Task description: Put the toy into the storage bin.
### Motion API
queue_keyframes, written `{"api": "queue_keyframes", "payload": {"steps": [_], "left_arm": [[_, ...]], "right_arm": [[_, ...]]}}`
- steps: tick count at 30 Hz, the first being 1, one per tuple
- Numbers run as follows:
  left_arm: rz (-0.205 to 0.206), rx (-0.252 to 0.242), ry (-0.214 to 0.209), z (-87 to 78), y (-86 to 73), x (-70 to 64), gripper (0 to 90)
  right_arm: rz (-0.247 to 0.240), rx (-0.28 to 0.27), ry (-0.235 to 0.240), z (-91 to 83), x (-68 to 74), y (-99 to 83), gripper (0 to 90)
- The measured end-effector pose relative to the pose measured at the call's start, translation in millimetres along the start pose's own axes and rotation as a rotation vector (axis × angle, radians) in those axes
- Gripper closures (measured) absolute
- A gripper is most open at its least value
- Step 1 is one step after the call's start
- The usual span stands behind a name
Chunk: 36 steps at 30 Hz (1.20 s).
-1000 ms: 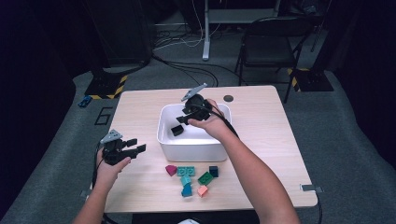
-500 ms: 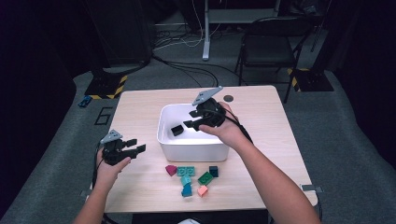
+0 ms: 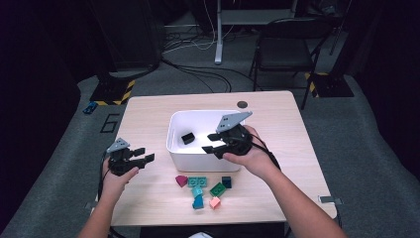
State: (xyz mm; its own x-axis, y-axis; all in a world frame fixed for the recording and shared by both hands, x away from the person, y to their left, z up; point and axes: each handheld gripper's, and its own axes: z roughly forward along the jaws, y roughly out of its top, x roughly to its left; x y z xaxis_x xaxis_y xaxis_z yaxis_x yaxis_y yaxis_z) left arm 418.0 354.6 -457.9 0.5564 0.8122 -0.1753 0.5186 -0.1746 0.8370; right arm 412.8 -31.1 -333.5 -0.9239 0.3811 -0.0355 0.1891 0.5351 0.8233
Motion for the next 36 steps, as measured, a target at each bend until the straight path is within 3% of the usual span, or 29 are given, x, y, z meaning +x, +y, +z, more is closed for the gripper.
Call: {"api": "queue_keyframes", "payload": {"steps": [13,28,36], "left_arm": [[-0.003,0.003,0.004,0.2,-0.5,0.1,41.8],[-0.002,0.01,0.004,1.0,-0.8,0.0,41.8],[-0.003,0.01,0.006,1.7,-0.8,0.1,41.8]], "right_arm": [[0.006,0.006,0.026,15.5,24.1,-45.6,54.0],[0.028,0.019,0.008,32.0,34.6,-87.4,54.0],[0.055,0.04,-0.004,43.3,32.0,-111.5,53.9]]}}
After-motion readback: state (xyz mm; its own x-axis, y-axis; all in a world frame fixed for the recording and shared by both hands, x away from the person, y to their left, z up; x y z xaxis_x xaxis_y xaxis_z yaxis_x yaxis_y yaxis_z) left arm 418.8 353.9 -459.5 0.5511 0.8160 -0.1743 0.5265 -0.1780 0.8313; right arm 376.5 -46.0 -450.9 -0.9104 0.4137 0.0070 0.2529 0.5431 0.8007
